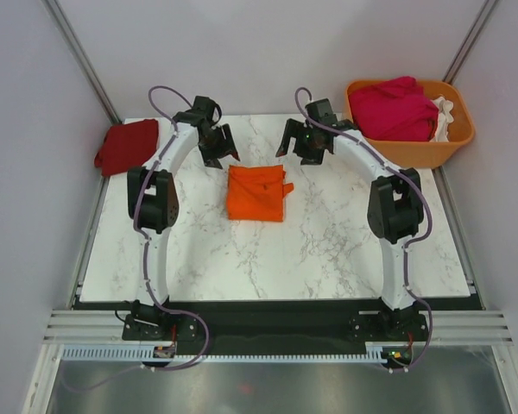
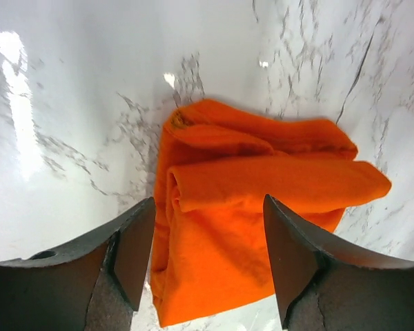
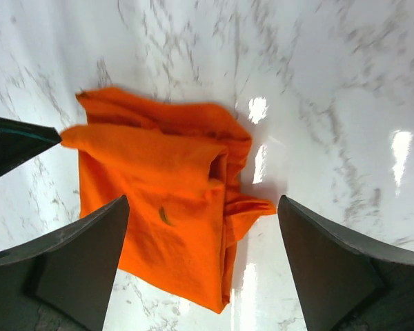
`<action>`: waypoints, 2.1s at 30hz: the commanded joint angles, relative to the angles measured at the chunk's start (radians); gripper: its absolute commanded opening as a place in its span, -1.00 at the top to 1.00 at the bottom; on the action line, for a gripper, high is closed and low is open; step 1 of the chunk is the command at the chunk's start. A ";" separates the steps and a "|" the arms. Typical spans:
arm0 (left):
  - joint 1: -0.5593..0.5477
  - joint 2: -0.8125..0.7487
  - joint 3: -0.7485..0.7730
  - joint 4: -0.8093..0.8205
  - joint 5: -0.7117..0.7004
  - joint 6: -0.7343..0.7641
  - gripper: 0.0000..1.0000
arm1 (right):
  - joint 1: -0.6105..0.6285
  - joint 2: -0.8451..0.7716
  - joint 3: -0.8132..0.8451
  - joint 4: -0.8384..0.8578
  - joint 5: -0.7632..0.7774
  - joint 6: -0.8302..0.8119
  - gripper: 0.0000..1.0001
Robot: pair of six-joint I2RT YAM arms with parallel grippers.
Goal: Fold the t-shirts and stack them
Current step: Fold the tshirt
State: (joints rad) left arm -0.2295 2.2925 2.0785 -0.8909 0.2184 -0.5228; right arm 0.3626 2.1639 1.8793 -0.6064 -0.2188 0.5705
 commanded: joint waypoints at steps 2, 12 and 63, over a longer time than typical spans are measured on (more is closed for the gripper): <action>0.029 -0.074 0.158 -0.028 -0.025 0.092 -0.43 | -0.039 -0.094 0.087 -0.013 0.068 -0.049 -0.95; -0.027 -0.413 -0.411 0.165 0.068 0.089 0.10 | 0.024 -0.170 -0.282 0.423 -0.388 0.071 0.84; 0.018 -0.464 -0.887 0.673 0.133 0.063 -0.55 | -0.100 -0.466 -0.500 0.458 -0.469 -0.040 -0.95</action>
State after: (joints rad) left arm -0.2192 1.8141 1.1854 -0.3420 0.2718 -0.4664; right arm 0.2626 1.7012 1.4643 -0.1116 -0.7216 0.6067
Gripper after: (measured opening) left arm 0.776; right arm 0.975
